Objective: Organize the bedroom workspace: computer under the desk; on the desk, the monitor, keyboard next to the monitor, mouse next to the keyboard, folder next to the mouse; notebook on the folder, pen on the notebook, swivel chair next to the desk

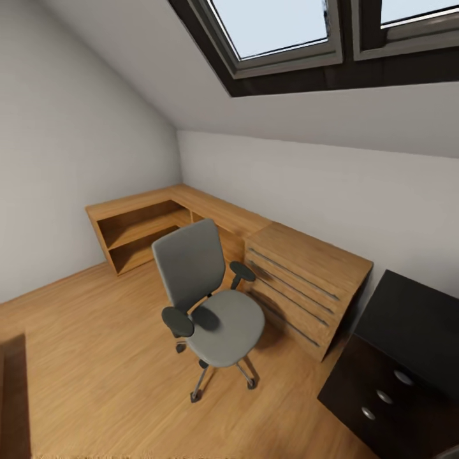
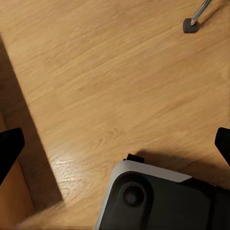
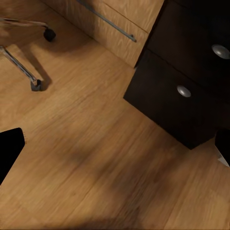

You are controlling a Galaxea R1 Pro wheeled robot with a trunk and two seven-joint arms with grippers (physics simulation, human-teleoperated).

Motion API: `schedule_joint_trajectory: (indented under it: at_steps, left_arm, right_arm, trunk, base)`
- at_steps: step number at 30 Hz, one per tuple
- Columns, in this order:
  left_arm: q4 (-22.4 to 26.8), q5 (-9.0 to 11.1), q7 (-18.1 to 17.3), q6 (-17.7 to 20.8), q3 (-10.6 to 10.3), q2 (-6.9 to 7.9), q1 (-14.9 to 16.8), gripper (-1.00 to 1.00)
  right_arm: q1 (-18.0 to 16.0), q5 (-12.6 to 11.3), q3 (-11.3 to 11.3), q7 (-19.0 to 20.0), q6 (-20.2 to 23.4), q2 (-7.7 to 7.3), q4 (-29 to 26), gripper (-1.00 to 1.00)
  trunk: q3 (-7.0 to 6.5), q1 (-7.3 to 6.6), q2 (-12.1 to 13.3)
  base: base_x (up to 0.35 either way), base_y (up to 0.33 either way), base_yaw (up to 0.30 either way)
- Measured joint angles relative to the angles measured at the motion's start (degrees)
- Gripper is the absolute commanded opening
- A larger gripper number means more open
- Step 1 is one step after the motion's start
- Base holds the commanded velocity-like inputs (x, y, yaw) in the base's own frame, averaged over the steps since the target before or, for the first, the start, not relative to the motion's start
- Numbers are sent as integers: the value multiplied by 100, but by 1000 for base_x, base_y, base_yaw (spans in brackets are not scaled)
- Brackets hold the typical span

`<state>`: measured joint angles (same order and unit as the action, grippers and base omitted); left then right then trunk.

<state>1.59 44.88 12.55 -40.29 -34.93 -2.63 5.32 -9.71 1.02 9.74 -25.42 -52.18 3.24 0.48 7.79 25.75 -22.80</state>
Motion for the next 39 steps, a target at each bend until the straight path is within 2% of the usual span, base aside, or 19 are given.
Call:
schedule_joint_trajectory:
  at_steps: [6,13,27,39]
  left_arm:
    - [0,-2,7,3,-19,-10,0,100]
    - [0,-4,8,-198,-26,-16,0,100]
    - [-1,-6,8,-300,-84,-17,0,100]
    - [1,-2,8,-295,-100,-17,0,100]
  right_arm:
    - [0,8,8,1,7,6,0,100]
    - [0,8,8,-20,-11,9,0,100]
    - [0,8,7,-26,-38,9,0,100]
    - [0,8,1,-34,-127,9,0,100]
  trunk:
    - [37,0,0]
    - [80,0,0]
    - [163,0,0]
    - [234,0,-1]
  base:
    - [0,0,211]
    - [0,1,213]
    - [0,239,215]
    - [0,28,216]
